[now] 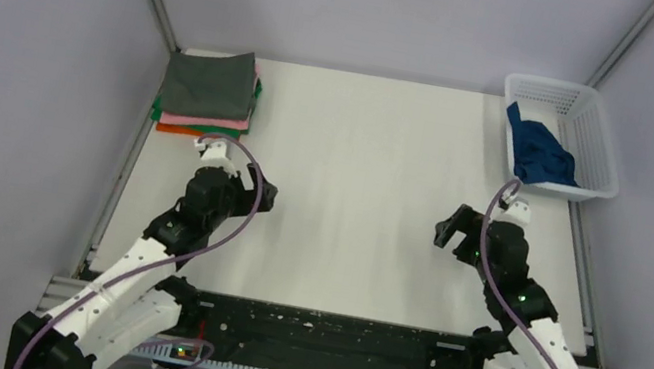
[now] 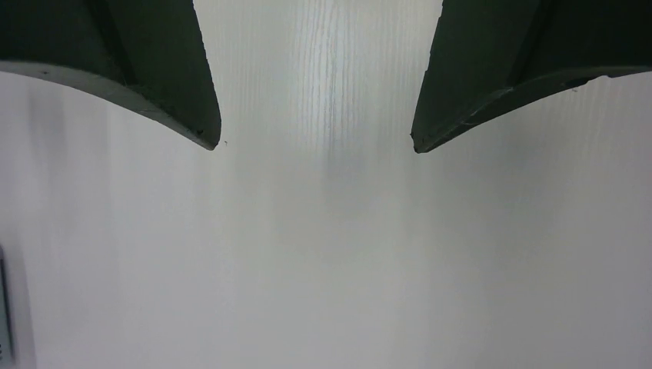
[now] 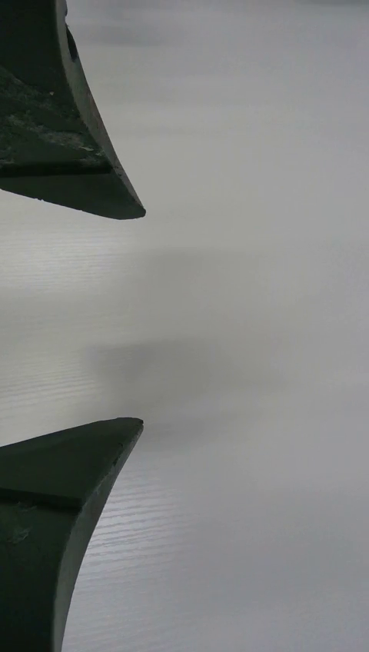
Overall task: Fold and stack the t-shirts
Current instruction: Grab crumpled tshirt from bin with the right arm
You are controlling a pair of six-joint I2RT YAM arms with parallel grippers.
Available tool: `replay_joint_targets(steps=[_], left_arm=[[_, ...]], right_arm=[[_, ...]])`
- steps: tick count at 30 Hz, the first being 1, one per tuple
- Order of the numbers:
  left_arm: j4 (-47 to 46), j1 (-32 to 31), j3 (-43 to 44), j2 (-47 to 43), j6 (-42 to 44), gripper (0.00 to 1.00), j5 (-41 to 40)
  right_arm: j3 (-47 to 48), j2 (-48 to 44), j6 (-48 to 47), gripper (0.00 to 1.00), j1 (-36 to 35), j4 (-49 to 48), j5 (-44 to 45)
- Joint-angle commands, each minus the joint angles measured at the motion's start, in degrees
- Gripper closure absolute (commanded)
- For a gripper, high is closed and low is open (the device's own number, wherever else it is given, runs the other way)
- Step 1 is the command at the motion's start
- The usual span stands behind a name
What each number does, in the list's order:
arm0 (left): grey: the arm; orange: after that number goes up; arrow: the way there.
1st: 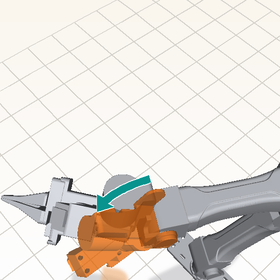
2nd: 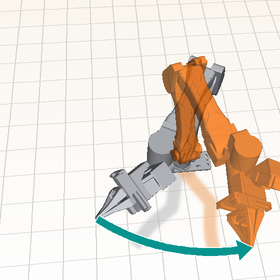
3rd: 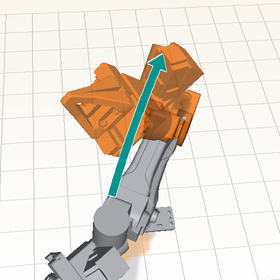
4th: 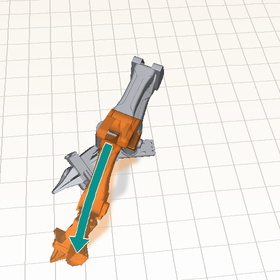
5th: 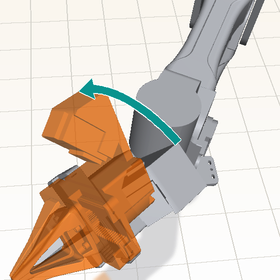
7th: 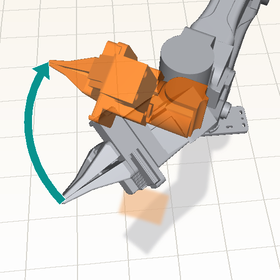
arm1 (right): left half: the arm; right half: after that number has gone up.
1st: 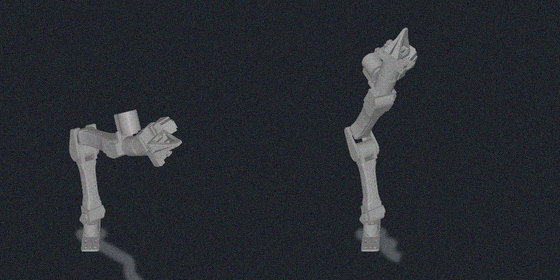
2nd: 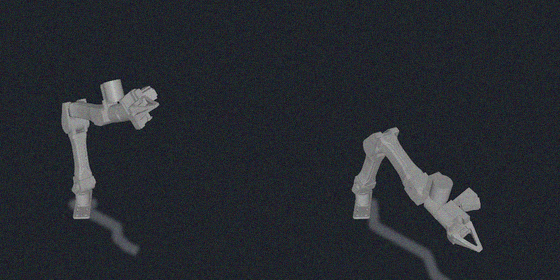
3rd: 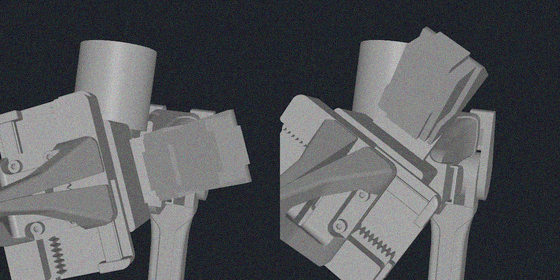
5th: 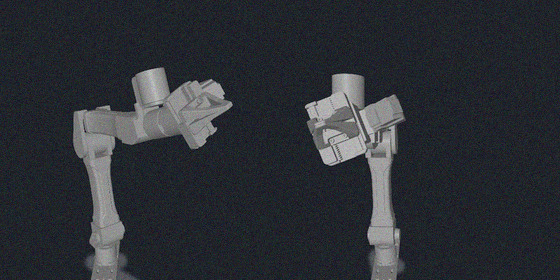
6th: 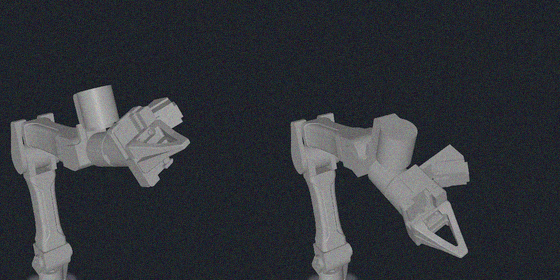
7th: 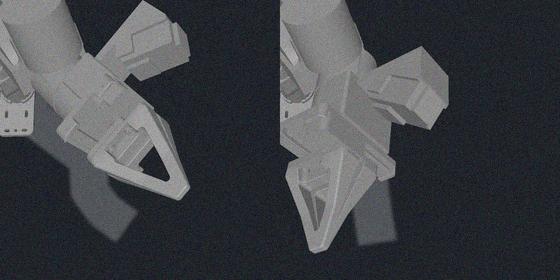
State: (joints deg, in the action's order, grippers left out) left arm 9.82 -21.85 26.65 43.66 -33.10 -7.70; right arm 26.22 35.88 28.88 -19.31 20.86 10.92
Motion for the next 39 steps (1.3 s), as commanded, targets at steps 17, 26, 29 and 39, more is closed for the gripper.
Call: replay_joint_targets(steps=[17, 26, 29, 39], left_arm=[[-0.45, 0.03, 2.19, -2.37, 0.63, 0.01, 0.95], [-1.93, 0.04, 1.28, -3.02, 1.03, 0.01, 2.07], [-2.57, -0.03, 0.95, -2.84, 1.02, 0.01, 2.14], [-3.02, -0.11, 1.16, -0.41, 1.37, 0.01, 4.07]], right_arm=[[36.7, 29.44, -7.01, 0.01, 12.95, -5.5, 3.23], [68.15, 59.4, -7.83, 0.03, 30.09, 9.53, -10.35], [77.17, 68.33, -8.36, 0.05, 32.38, 15.97, -9.36], [92.19, 88.8, -9.34, 0.07, 33.02, 27.28, -0.79]])
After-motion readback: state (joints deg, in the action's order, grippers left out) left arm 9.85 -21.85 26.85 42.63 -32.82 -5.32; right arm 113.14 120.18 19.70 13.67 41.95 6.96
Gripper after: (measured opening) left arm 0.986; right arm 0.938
